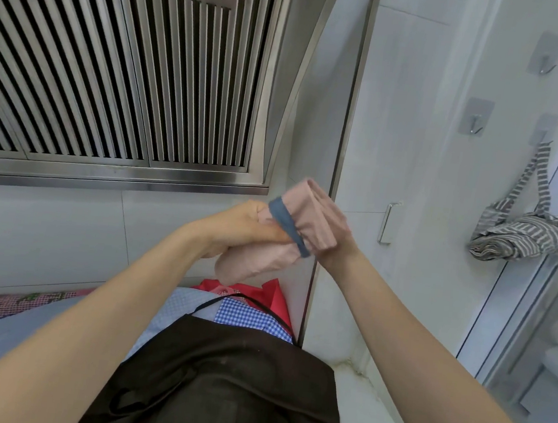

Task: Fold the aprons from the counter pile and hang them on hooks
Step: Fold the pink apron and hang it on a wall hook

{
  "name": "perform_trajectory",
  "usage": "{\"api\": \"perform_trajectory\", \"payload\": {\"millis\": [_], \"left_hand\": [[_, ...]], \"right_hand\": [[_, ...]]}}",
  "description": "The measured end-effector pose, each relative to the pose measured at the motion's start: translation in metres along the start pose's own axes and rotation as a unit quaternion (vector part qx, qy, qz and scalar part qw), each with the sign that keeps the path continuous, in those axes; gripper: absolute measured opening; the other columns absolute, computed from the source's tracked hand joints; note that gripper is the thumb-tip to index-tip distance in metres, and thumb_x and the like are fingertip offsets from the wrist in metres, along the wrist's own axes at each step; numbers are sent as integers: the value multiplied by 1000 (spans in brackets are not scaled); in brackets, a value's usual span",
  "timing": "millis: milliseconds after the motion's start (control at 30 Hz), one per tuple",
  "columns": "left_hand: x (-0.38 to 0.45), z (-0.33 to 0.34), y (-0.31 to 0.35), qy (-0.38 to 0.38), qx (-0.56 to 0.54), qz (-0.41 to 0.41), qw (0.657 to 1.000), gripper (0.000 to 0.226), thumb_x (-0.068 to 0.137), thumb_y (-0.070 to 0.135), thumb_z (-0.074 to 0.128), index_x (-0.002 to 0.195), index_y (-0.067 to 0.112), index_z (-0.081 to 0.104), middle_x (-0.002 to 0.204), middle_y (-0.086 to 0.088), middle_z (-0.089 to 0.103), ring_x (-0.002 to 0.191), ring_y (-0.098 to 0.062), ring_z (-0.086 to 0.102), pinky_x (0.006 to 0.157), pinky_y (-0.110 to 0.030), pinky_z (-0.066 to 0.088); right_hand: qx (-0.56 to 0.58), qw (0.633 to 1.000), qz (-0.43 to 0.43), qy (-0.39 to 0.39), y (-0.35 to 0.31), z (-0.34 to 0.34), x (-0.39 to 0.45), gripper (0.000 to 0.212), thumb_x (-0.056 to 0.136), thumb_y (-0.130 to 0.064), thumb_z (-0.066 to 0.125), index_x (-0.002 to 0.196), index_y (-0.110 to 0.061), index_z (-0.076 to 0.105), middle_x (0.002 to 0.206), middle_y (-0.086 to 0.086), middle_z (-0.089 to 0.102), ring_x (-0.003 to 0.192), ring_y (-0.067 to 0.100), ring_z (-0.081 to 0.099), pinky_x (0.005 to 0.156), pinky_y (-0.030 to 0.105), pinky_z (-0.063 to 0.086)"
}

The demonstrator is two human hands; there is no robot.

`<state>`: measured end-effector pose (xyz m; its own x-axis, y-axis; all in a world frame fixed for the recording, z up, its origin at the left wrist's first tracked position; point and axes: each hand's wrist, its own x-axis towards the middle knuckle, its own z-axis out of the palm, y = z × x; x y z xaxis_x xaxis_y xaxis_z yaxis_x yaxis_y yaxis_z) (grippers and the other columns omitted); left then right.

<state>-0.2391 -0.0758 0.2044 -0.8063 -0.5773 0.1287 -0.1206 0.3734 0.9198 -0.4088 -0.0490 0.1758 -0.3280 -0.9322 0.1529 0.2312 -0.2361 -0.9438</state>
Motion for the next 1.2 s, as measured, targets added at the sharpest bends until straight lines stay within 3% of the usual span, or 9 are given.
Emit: {"api": "perform_trajectory", "payload": {"millis": [67, 167, 333, 433, 567, 767, 933, 1067, 1200], "left_hand": [[3, -3, -10, 76, -167, -12, 983, 11, 82, 22, 69, 91, 16, 66, 79, 3, 74, 77, -13, 69, 70, -23, 56], [2, -4, -26, 168, -302, -69, 936, 6, 86, 21, 63, 86, 15, 65, 71, 1, 73, 62, -10, 68, 58, -22, 56], [5, 2, -37, 141, -203, -70, 967, 6, 85, 18, 65, 84, 12, 65, 69, 1, 72, 61, -9, 67, 59, -21, 56], [9, 3, -31, 118, -141, -63, 981, 5, 84, 18, 66, 84, 13, 65, 68, 3, 71, 60, -6, 66, 56, -18, 53], [11, -5, -25, 29, -27, -101, 994, 9, 83, 21, 68, 89, 13, 68, 81, 0, 70, 71, -10, 65, 63, -19, 53], [17, -7, -12, -46, 191, -95, 976, 10, 78, 19, 73, 83, 12, 69, 78, 0, 64, 78, -16, 56, 77, -32, 47], [19, -3, -14, 36, 133, -66, 988, 20, 76, 22, 76, 88, 9, 69, 80, -2, 68, 71, -10, 58, 63, -20, 47], [16, -8, -18, 18, 52, -54, 997, 32, 76, 23, 77, 105, 14, 65, 105, -7, 70, 92, -19, 65, 82, -33, 52], [17, -16, -15, 7, -121, 43, 992, 49, 84, 23, 61, 130, 31, 47, 138, 10, 46, 118, -8, 53, 87, -27, 52]], "right_hand": [[101, 995, -9, -15, -4, -2, 0, 34, 99, -27, 43, 114, 0, 58, 100, 6, 68, 89, 13, 68, 77, 21, 55], [39, 994, -25, -102, -25, 1, -14, 45, 74, -44, 56, 105, -11, 59, 100, -2, 69, 92, 6, 67, 81, 16, 53], [-330, 934, -35, -132, -34, 14, -21, 40, 84, -13, 69, 115, 8, 55, 111, 15, 65, 97, 15, 60, 90, 28, 49], [-325, 939, -85, -68, -38, 15, -17, 37, 79, -4, 73, 113, -8, 59, 103, 4, 65, 96, 13, 61, 85, 26, 52], [-430, 888, -98, -131, -50, 17, -23, 17, 80, -13, 74, 74, -8, 59, 67, -1, 52, 62, 6, 45, 62, 20, 41], [-479, 859, -73, -168, -58, 24, -26, 29, 84, -27, 69, 106, -9, 64, 92, 9, 68, 75, 8, 61, 56, 5, 41], [-507, 829, 13, -235, -67, 14, -27, 18, 79, -13, 74, 88, -18, 59, 89, -5, 62, 81, 8, 58, 70, 21, 50], [-428, 878, 15, -215, -61, -1, -25, 23, 78, 0, 72, 88, -13, 55, 88, 2, 63, 80, 14, 62, 70, 27, 54], [-425, 868, 47, -253, -57, -6, -27, 16, 84, -3, 66, 88, -16, 57, 88, -2, 62, 82, 11, 62, 69, 21, 51]]}}
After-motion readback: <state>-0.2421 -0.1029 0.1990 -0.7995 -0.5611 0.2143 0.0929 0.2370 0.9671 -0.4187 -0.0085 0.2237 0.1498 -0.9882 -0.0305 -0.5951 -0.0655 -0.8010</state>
